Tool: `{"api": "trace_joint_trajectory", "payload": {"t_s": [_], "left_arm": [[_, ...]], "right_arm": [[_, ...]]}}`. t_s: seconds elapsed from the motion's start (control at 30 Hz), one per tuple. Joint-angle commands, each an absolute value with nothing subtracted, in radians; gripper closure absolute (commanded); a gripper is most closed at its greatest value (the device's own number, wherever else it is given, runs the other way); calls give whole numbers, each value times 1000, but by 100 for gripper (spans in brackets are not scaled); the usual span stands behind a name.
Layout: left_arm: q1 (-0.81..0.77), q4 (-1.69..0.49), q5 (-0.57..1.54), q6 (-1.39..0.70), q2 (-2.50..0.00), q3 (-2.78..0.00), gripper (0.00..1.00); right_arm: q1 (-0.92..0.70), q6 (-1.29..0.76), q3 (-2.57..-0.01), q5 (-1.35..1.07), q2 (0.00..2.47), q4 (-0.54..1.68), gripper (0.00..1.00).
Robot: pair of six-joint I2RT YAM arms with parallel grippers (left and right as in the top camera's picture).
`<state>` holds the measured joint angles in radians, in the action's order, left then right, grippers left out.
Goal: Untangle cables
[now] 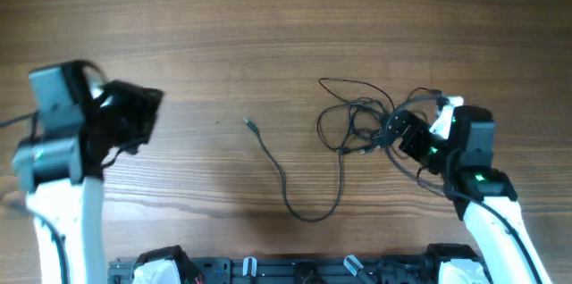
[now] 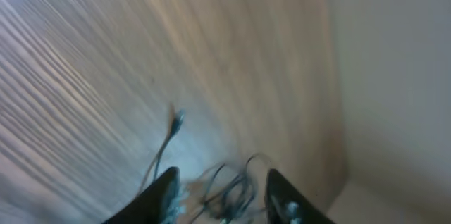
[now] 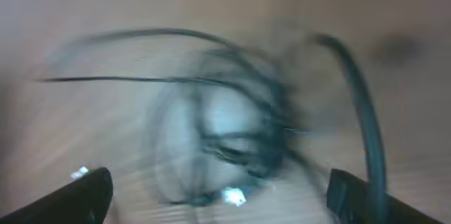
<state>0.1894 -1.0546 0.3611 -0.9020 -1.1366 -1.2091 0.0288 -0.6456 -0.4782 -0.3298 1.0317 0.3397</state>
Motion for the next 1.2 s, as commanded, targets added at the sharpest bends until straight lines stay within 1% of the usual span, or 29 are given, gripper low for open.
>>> {"api": "trace_joint_trajectory", "payload": {"t_s": [0.0, 0.03, 0.1, 0.17, 0.2, 0.3, 0.33, 0.37, 0.4, 0.43, 0.47, 0.53, 0.6, 0.7, 0.77, 0.83, 0.87, 0.9, 0.93, 1.0, 1.07, 1.13, 1.17], "left_arm": [[51, -1055, 445, -790, -1242, -1210, 48], [8, -1050, 445, -788, -1271, -1210, 44], [-73, -1022, 445, -787, -1317, -1210, 44], [-178, -939, 445, -750, -1372, -1210, 43], [-225, -893, 444, -735, -1396, -1210, 39], [-340, -755, 445, -710, -1452, -1210, 36], [-377, -708, 444, -664, -1471, -1210, 31], [-431, -643, 444, -591, -1502, -1210, 21], [-471, -602, 440, -542, -1526, -1210, 14], [-512, -571, 417, -511, -1555, -1210, 11], [-545, -553, 383, -504, -1579, -1210, 11], [-621, -498, 320, -501, -1646, -1210, 15], [-686, -400, 321, -500, -1715, -1210, 17], [-779, -255, 321, -505, -1803, -1210, 11], [-826, -194, 319, -572, -1848, -1210, 10], [-875, -166, 319, -757, -1898, -1210, 14], [-888, -172, 320, -829, -1912, -1210, 18], [-905, -201, 320, -957, -1927, -1210, 18], [-914, -228, 319, -1036, -1932, -1210, 18], [-926, -249, 295, -1148, -1944, -1210, 21], [-934, -243, 218, -1230, -1954, -1210, 37], [-934, -205, 172, -1270, -1971, -1210, 48], [-934, -165, 170, -1274, -1981, -1210, 49]], "right_arm": [[27, -976, -477, -16, 1070, 471, 0], [27, -1022, -477, 60, 1069, 527, 0], [27, -1019, -483, 151, 1055, 587, 0], [27, -994, -525, 245, 1019, 695, 0], [27, -993, -549, 259, 1003, 733, 0], [27, -985, -604, 229, 955, 816, 0], [27, -981, -612, 218, 945, 829, 0], [27, -970, -618, 210, 931, 846, 0], [27, -972, -618, 211, 924, 855, 0], [28, -972, -618, 213, 912, 865, 0], [28, -979, -618, 213, 901, 871, 0], [43, -1036, -627, 202, 867, 894, 0], [80, -999, -651, 143, 817, 883, 0], [113, -896, -696, 76, 773, 880, 0], [120, -862, -714, 90, 758, 884, 0], [120, -861, -714, 115, 752, 896, 0], [119, -862, -714, 115, 754, 904, 0], [119, -861, -714, 115, 755, 907, 0], [119, -861, -714, 115, 755, 907, 0], [119, -861, -714, 114, 755, 907, 0], [119, -861, -714, 107, 755, 908, 0], [119, -860, -714, 103, 755, 915, 0], [119, -860, -714, 103, 755, 921, 0]]}}
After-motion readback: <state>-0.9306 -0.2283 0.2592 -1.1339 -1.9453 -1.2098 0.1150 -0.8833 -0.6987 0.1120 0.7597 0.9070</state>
